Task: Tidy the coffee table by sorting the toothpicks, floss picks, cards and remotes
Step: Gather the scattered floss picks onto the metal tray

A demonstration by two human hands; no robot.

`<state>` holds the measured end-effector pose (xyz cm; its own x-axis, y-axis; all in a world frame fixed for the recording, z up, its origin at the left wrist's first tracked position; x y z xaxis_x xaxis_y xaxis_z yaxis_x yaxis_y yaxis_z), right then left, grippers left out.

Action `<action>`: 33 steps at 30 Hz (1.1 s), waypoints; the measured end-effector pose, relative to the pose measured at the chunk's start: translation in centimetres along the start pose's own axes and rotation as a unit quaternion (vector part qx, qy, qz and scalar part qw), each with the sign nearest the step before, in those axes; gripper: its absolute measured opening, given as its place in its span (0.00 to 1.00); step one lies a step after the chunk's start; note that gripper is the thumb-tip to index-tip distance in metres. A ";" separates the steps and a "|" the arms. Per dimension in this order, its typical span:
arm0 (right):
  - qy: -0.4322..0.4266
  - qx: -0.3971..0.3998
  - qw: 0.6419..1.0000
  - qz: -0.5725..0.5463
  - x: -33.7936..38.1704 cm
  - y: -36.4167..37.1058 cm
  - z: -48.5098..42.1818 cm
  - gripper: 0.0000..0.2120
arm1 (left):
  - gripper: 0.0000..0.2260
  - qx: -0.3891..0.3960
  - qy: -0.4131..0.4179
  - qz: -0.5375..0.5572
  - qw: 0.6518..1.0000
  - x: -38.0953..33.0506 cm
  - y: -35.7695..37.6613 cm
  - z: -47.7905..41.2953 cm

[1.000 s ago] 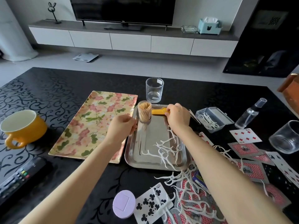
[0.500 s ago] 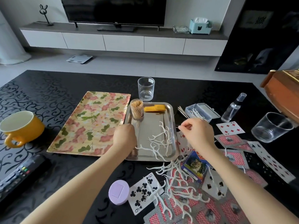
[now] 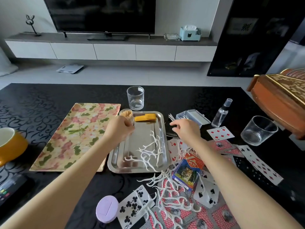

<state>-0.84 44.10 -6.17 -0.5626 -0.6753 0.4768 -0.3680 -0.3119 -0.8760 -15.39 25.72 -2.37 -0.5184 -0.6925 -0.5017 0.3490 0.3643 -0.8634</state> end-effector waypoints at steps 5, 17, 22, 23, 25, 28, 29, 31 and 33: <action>-0.019 0.061 0.995 0.080 2.3 1.7 -3.0 0.15 | 0.07 -0.008 0.018 0.046 0.999 -0.8 0.1 -0.9; 0.049 0.133 0.989 0.044 2.3 2.6 -4.8 0.08 | 0.05 0.001 -0.006 0.079 0.997 1.0 1.0 -1.5; 0.044 0.175 0.977 0.111 1.7 2.4 -3.9 0.10 | 0.05 0.021 0.010 0.075 0.997 0.4 1.7 -1.4; 0.035 0.184 0.973 0.136 1.5 2.1 -3.4 0.09 | 0.05 0.023 0.013 0.072 0.997 0.3 1.7 -1.3; 0.016 0.189 0.963 0.194 1.2 1.2 -2.4 0.08 | 0.05 0.022 0.015 0.068 0.997 0.1 1.6 -1.2; 0.002 0.155 0.964 0.215 0.8 -0.3 -1.6 0.03 | 0.07 0.017 0.010 0.081 0.997 0.0 1.0 -0.9; 0.008 0.149 0.969 0.196 0.9 -0.8 -1.4 0.07 | 0.08 0.012 0.008 0.090 0.996 0.0 0.7 -0.9; 0.011 0.141 0.982 0.129 1.2 -1.7 -1.2 0.05 | 0.10 -0.009 0.001 0.132 0.991 0.3 -0.3 -0.9; -0.002 0.116 0.993 0.012 2.4 -2.7 -1.1 0.04 | 0.07 -0.053 0.004 0.144 0.988 0.6 -2.1 -1.1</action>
<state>-2.00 44.10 -2.59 -0.5666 -0.6861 0.4563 -0.1738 -0.4418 -0.8801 -17.28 25.24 -0.89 -0.4155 -0.5456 -0.7278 0.3989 0.6098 -0.6848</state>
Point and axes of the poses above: each hand's wrist, its own z-axis away from the middle knuckle, its own y-axis out of the palm, x = y × z, the point moved 6 cm from there along -z, towards the middle knuckle, and after that the axes turned 6 degrees about -z, right-handed, at the moved point
